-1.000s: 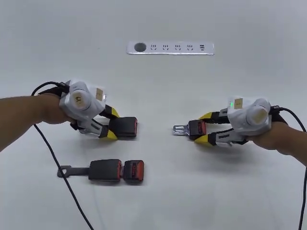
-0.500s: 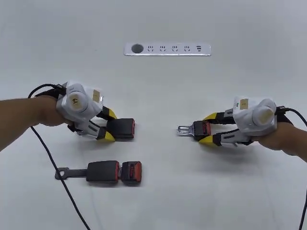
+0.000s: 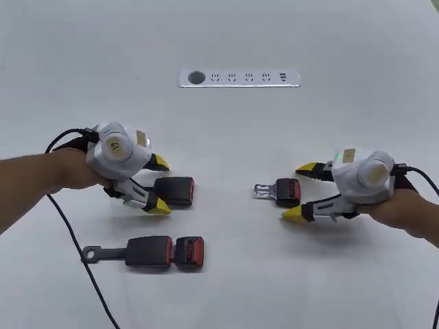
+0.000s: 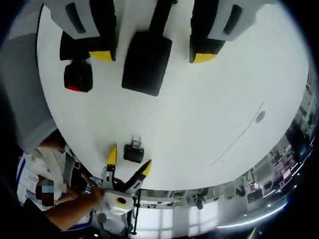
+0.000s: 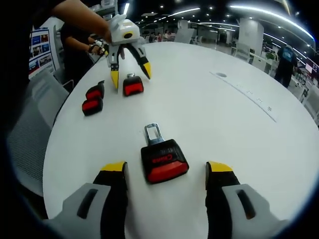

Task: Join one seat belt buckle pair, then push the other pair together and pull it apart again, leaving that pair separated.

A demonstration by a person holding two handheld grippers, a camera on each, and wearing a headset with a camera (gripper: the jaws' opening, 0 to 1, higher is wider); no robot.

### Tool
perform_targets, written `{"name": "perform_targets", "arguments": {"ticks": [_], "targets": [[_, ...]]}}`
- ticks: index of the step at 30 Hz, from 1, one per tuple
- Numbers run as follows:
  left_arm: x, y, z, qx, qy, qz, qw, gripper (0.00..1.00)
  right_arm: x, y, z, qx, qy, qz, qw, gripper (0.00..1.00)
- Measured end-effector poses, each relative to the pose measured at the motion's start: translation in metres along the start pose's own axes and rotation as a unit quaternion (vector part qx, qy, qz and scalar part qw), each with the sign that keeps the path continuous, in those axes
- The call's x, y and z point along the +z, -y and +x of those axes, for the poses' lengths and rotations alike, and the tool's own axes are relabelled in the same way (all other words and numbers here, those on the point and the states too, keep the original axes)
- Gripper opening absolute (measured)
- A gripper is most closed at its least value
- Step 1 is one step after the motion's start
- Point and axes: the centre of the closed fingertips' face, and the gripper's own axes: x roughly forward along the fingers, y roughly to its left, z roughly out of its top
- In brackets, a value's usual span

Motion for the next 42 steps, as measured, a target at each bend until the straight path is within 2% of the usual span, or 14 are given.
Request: {"name": "perform_targets", "arguments": {"ticks": [3, 5, 6, 9, 12, 15, 16, 18, 22, 26, 29, 33, 38, 42], "targets": [[0.004, -0.003, -0.008, 0.026, 0.021, -0.033, 0.9989, 0.67, 0.002, 0.002, -0.005, -0.025, 0.014, 0.030, 0.9991, 0.73], [0.005, -0.007, -0.012, 0.051, 0.051, -0.071, 0.9949, 0.75, 0.003, 0.002, -0.008, -0.043, 0.028, 0.047, 0.9976, 0.75], [0.014, -0.008, -0.020, 0.068, 0.083, -0.104, 0.9888, 0.78, 0.003, 0.000, -0.011, -0.052, 0.035, 0.052, 0.9967, 0.76], [0.012, -0.007, -0.032, 0.109, 0.106, -0.113, 0.9819, 0.84, 0.005, -0.009, -0.015, -0.068, 0.047, 0.057, 0.9950, 0.78], [0.004, 0.002, -0.037, 0.114, 0.109, -0.123, 0.9799, 0.86, 0.006, -0.013, -0.022, -0.087, 0.064, 0.080, 0.9908, 0.79], [-0.002, 0.003, -0.044, 0.143, 0.123, -0.155, 0.9696, 0.92, 0.009, -0.023, -0.027, -0.093, 0.070, 0.085, 0.9895, 0.81], [-0.001, 0.012, -0.045, 0.151, 0.128, -0.150, 0.9687, 0.93, 0.010, -0.031, -0.029, -0.099, 0.071, 0.084, 0.9890, 0.81], [-0.012, 0.012, -0.050, 0.164, 0.125, -0.160, 0.9653, 0.94, 0.011, -0.036, -0.031, -0.108, 0.072, 0.088, 0.9877, 0.82], [-0.011, 0.026, -0.058, 0.189, 0.145, -0.194, 0.9517, 0.97, 0.009, -0.036, -0.038, -0.134, 0.084, 0.114, 0.9808, 0.92], [-0.024, 0.034, -0.068, 0.201, 0.146, -0.207, 0.9462, 0.99, 0.008, -0.043, -0.046, -0.156, 0.089, 0.122, 0.9762, 0.95], [-0.035, 0.042, -0.072, 0.205, 0.139, -0.216, 0.9444, 1.00, 0.002, -0.048, -0.050, -0.167, 0.089, 0.134, 0.9727, 0.98], [-0.045, 0.063, -0.080, 0.209, 0.139, -0.230, 0.9403, 1.00, -0.002, -0.055, -0.061, -0.187, 0.097, 0.153, 0.9655, 0.99], [-0.057, 0.082, -0.090, 0.219, 0.138, -0.246, 0.9341, 1.00, -0.015, -0.069, -0.070, -0.195, 0.097, 0.164, 0.9622, 0.98], [-0.070, 0.092, -0.102, 0.229, 0.137, -0.267, 0.9259, 1.00, -0.021, -0.075, -0.076, -0.203, 0.097, 0.176, 0.9583, 0.98]]}}
